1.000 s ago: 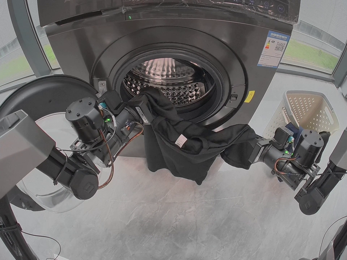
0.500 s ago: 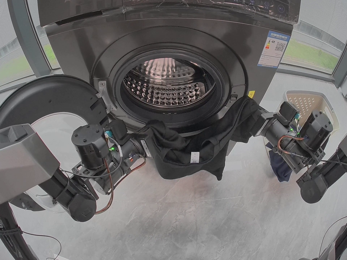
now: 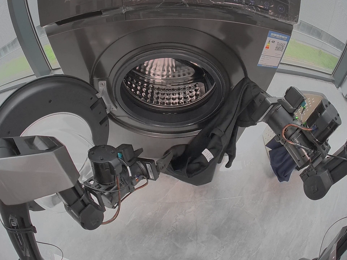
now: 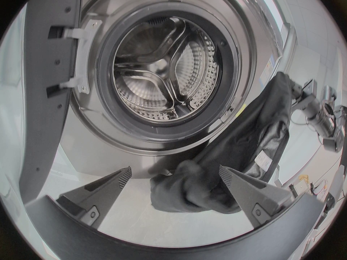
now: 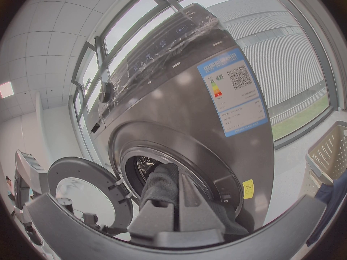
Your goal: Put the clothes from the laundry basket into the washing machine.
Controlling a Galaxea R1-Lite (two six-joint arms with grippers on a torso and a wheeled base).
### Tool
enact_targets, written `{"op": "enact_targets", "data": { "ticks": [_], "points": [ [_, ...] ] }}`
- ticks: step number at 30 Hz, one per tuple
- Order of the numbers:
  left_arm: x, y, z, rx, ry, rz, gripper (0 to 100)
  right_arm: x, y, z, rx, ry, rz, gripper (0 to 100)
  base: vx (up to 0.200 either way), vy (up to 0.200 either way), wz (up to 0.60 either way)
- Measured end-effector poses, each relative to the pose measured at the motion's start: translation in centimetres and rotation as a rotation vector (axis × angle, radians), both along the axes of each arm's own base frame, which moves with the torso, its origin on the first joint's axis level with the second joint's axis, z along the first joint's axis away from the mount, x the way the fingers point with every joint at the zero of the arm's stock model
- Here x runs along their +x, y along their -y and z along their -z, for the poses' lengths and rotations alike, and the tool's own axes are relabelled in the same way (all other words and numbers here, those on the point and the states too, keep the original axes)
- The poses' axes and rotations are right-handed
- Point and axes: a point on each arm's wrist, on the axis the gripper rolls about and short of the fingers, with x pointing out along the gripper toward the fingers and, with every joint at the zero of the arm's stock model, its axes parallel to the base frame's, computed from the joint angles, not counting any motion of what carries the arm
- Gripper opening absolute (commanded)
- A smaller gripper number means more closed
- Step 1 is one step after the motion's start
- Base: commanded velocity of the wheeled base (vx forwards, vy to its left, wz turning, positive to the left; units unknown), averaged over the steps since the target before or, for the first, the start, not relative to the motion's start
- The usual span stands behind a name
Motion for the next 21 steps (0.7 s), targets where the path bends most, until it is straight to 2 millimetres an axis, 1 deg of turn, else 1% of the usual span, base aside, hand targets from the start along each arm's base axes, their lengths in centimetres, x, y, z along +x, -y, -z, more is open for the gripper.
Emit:
{"op": "enact_targets", "data": {
  "ticks": [6,9,14,21],
  "points": [
    [0.6,0.5,2.2,0.022,-0.027,0.006,100,-0.3,-0.5,-1.0,0.021,0.034,-0.015,0,0.000,0.000,0.00],
    [0.8,0.8,2.9,0.027,-0.029,0.019,100,-0.4,-0.8,-1.3,0.028,0.042,-0.022,0,0.000,0.000,0.00],
    [1.0,1.5,3.4,0.026,-0.007,0.051,100,-0.6,-1.3,-1.5,0.035,0.047,-0.033,0,0.000,0.000,0.00],
    [0.6,3.2,4.1,0.011,0.015,0.134,100,-0.3,-1.7,-1.3,0.044,0.041,-0.026,0,0.000,0.000,0.00]
  ]
}}
